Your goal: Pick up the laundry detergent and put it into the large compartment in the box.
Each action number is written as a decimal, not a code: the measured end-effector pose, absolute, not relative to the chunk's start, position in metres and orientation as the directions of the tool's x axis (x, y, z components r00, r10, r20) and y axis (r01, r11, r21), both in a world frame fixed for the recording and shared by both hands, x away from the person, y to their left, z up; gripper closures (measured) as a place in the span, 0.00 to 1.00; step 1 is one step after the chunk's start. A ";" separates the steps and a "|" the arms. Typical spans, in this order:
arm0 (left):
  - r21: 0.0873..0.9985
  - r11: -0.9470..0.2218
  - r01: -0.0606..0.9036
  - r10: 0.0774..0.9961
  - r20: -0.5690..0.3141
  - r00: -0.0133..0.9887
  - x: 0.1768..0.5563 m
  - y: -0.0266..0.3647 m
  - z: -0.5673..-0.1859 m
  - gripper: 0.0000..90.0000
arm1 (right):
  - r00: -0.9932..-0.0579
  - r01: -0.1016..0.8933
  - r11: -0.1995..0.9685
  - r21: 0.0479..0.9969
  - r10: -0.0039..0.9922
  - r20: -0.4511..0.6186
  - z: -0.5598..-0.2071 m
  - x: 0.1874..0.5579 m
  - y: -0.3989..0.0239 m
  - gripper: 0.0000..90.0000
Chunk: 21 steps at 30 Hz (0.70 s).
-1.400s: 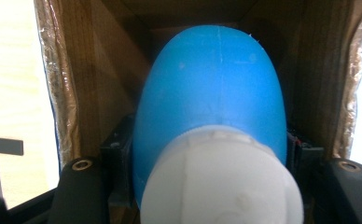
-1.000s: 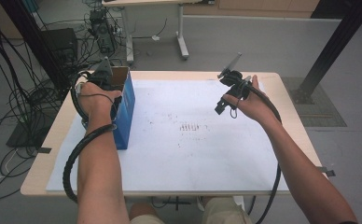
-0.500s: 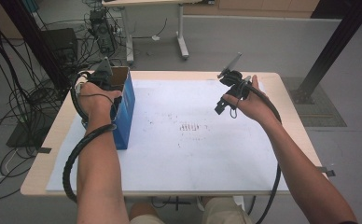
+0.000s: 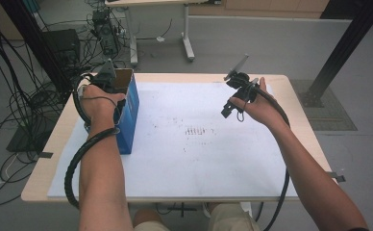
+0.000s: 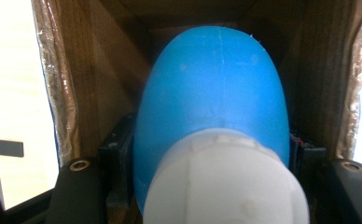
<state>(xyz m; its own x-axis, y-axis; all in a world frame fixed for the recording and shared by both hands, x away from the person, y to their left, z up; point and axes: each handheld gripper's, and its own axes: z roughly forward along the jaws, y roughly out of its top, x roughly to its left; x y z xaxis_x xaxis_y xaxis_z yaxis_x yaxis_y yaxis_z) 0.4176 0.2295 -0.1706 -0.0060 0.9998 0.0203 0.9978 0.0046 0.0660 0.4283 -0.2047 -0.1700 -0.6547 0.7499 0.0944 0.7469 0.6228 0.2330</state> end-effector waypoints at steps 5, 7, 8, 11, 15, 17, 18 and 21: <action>0.064 0.004 0.998 1.000 0.020 -0.005 0.418 0.230 -0.170 0.39 | -0.655 0.746 0.623 0.235 0.750 0.094 -0.169 0.428 -0.205 0.10; 0.063 0.001 0.998 1.000 0.022 -0.002 0.418 0.230 -0.170 0.38 | -0.655 0.747 0.622 0.234 0.750 0.094 -0.169 0.428 -0.205 0.10; 0.064 0.001 0.998 1.000 0.023 -0.002 0.418 0.230 -0.170 0.37 | -0.655 0.746 0.623 0.234 0.750 0.094 -0.169 0.428 -0.205 0.10; 0.063 0.001 0.998 1.000 0.024 -0.003 0.417 0.230 -0.169 0.35 | -0.653 0.748 0.621 0.235 0.751 0.094 -0.169 0.428 -0.205 0.10; 0.063 0.001 0.998 1.000 0.023 -0.003 0.416 0.232 -0.166 0.33 | -0.655 0.746 0.623 0.237 0.750 0.092 -0.168 0.428 -0.204 0.10; 0.062 -0.002 0.998 1.000 0.025 0.001 0.416 0.232 -0.164 0.33 | -0.655 0.746 0.623 0.236 0.750 0.091 -0.168 0.428 -0.204 0.10; 0.063 -0.005 0.998 1.000 0.027 0.003 0.416 0.231 -0.163 0.33 | -0.657 0.744 0.624 0.238 0.748 0.091 -0.167 0.428 -0.204 0.10; 0.063 -0.007 0.998 0.999 0.036 0.005 0.416 0.228 -0.158 0.32 | -0.656 0.744 0.624 0.239 0.749 0.089 -0.167 0.427 -0.203 0.10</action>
